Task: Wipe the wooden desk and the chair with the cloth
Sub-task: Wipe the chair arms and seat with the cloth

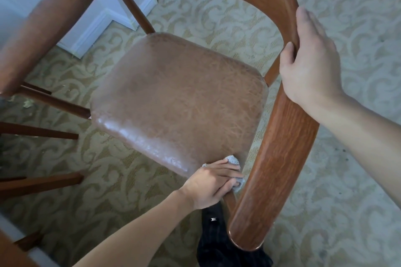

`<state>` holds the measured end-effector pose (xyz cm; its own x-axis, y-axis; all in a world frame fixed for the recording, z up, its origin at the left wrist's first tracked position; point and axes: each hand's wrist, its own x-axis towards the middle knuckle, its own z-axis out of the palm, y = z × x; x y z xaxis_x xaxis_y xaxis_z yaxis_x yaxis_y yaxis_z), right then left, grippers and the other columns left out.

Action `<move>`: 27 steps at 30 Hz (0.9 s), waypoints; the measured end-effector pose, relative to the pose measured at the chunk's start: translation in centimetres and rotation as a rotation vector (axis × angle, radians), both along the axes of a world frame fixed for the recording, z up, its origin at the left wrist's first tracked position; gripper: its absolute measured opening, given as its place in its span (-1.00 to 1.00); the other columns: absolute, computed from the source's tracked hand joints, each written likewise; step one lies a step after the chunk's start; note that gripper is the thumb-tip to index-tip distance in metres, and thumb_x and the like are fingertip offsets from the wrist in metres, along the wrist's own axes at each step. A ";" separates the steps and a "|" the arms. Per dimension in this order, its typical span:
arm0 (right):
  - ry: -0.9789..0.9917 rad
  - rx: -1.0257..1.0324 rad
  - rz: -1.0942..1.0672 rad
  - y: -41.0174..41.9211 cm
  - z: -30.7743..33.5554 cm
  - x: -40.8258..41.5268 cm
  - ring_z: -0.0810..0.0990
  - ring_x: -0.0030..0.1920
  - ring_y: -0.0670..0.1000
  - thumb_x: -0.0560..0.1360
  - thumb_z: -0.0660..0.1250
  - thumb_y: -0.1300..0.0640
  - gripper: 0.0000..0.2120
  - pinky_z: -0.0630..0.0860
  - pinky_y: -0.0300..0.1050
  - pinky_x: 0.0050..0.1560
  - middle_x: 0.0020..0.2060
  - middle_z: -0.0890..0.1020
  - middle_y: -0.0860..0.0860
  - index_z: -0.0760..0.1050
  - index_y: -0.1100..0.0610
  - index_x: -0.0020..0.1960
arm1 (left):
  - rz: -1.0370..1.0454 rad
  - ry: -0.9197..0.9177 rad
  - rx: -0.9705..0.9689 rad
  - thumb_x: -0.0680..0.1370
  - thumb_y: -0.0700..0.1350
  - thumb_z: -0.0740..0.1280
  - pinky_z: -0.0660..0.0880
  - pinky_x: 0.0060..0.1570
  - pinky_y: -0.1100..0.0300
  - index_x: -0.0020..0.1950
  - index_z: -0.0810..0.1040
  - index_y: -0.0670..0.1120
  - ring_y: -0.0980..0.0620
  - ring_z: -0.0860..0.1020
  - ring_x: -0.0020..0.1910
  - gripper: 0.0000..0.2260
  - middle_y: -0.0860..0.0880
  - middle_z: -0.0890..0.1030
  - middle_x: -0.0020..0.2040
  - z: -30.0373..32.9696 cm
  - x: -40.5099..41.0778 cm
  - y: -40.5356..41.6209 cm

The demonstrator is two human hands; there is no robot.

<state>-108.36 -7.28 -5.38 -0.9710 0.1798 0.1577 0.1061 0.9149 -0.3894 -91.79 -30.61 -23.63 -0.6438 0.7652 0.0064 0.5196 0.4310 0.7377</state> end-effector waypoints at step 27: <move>0.015 0.094 -0.014 -0.5 -0.2 -0.2 0.32 0.53 0.06 0.66 0.08 0.17 -0.45 0.37 -0.02 0.40 0.60 0.20 0.06 0.06 0.15 0.63 | 0.844 0.225 -0.365 0.63 -0.36 0.30 0.59 0.19 -0.17 0.33 0.65 -0.16 -0.18 0.43 0.50 -0.69 -0.13 0.50 0.48 -1.3 -8.6 -14.1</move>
